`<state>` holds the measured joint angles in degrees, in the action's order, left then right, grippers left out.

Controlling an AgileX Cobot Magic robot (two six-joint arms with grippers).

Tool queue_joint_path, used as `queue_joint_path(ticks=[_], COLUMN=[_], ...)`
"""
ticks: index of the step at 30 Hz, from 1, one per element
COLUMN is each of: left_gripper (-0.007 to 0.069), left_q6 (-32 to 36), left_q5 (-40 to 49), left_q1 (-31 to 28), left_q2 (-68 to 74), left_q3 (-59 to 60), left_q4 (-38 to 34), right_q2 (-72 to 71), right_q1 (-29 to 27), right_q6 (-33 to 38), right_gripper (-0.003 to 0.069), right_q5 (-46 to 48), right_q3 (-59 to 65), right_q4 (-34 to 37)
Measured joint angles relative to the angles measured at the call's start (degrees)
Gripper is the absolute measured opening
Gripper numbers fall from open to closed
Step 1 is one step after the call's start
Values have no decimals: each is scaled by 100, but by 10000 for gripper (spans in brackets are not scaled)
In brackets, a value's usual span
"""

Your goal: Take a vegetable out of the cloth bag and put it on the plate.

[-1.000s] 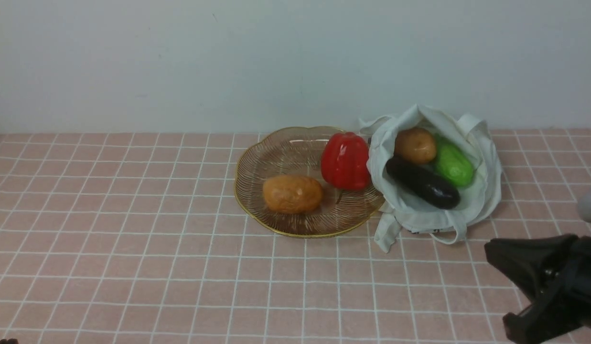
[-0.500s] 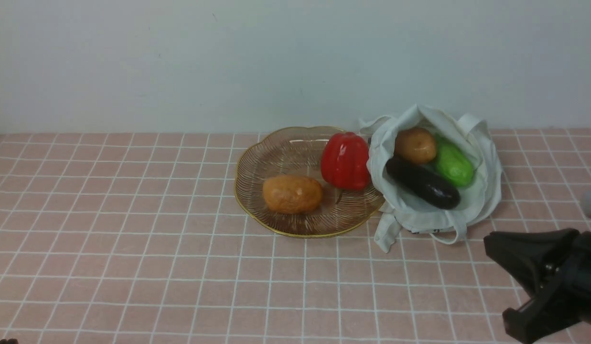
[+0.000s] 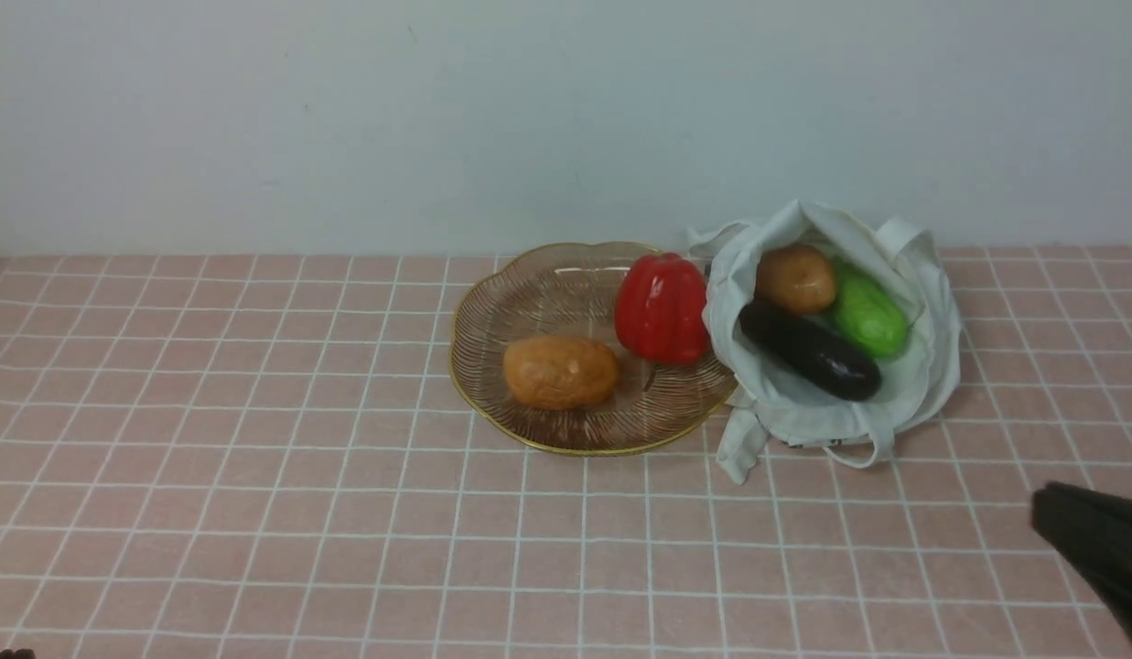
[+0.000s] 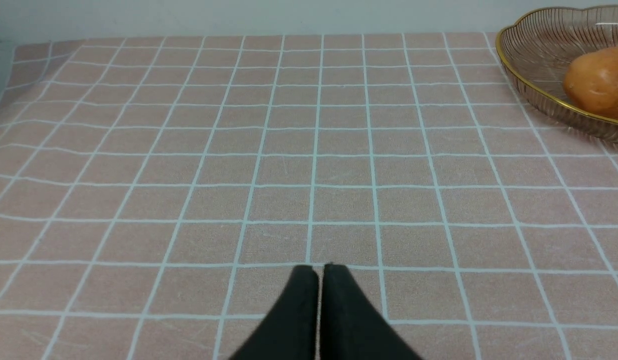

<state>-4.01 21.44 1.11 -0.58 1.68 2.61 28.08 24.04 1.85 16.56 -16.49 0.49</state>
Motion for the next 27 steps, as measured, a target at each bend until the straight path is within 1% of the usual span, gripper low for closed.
queue_joint_path(ticks=[1,5,9,15,23,27], left_gripper=[-5,-5,-5,-5,-5,-5], left_q6=[0,0,0,0,0,0], left_q5=[0,0,0,0,0,0], left_q1=[0,0,0,0,0,0], left_q2=[0,0,0,0,0,0], left_q3=[0,0,0,0,0,0], left_q4=[0,0,0,0,0,0], right_q2=[-605,-2117,-2753,-2871,-2871,-2871], right_q1=[-257,-926,-1201,-1458,-2031,-2083], right_q6=[-38,-55,-59,-59,-59,-59], right_gripper=[-15,-15,-15,-15,-15,-15], right_q5=[149,593,686,797,670,665], right_q3=[287,887,1228,1729,1747,1747], right_q4=[29,84,110,207,219,226])
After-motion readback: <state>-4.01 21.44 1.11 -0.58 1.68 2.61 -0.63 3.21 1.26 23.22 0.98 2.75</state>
